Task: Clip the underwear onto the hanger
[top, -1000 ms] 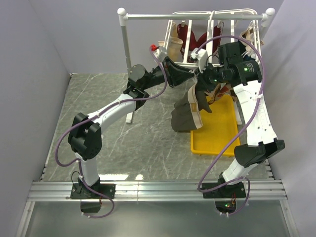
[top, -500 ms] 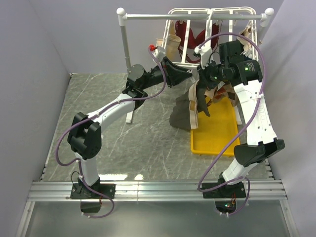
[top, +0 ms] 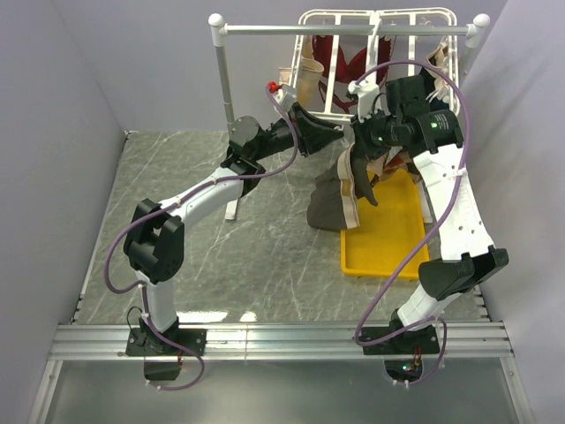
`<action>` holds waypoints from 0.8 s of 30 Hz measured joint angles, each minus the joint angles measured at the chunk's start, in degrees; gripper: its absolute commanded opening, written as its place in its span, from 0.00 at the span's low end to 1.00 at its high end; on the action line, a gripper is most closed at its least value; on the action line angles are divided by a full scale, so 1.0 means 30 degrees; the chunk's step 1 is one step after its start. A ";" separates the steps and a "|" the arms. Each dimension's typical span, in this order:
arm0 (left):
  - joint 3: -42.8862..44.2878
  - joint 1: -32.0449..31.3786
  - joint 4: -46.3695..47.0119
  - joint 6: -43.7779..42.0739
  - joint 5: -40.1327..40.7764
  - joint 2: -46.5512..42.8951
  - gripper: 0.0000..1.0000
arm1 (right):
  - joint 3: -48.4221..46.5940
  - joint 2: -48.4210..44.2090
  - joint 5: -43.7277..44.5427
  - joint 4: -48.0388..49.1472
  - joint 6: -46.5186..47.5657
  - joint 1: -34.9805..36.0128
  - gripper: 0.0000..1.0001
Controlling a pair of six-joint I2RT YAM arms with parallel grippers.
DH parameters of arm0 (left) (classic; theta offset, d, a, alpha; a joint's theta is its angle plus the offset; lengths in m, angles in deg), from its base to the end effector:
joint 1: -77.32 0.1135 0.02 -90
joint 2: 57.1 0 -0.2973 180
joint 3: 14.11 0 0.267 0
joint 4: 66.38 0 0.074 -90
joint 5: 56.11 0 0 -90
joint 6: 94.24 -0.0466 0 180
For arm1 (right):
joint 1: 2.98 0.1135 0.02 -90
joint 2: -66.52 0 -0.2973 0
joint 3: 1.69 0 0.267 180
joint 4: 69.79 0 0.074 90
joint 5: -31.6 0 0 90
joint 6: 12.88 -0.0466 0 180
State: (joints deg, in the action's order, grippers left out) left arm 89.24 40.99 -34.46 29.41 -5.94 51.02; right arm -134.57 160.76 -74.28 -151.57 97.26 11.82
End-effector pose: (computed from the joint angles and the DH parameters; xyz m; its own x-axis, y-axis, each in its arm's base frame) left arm 0.3660 -0.3062 0.4240 -0.2005 -0.3808 -0.9027 0.9646 0.0841 -0.2498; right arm 0.3228 0.0985 0.4955 -0.4696 -0.4666 -0.7495 -0.6395 0.7650 -0.0756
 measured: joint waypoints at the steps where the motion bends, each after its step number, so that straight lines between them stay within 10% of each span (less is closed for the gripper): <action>1: 0.0000 0.0015 0.0044 0.0000 0.0000 0.0029 0.00 | 0.0000 0.0000 0.0160 0.0022 -0.0197 0.0073 0.00; 24: 0.0000 0.0015 0.0321 -0.1027 -0.0153 0.0087 0.00 | -0.0029 0.0000 0.3534 0.0357 -0.3810 0.1195 0.00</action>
State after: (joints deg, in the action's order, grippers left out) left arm 89.24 41.03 -33.50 26.32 -6.40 51.28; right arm -134.66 160.76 -63.68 -150.50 85.83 15.41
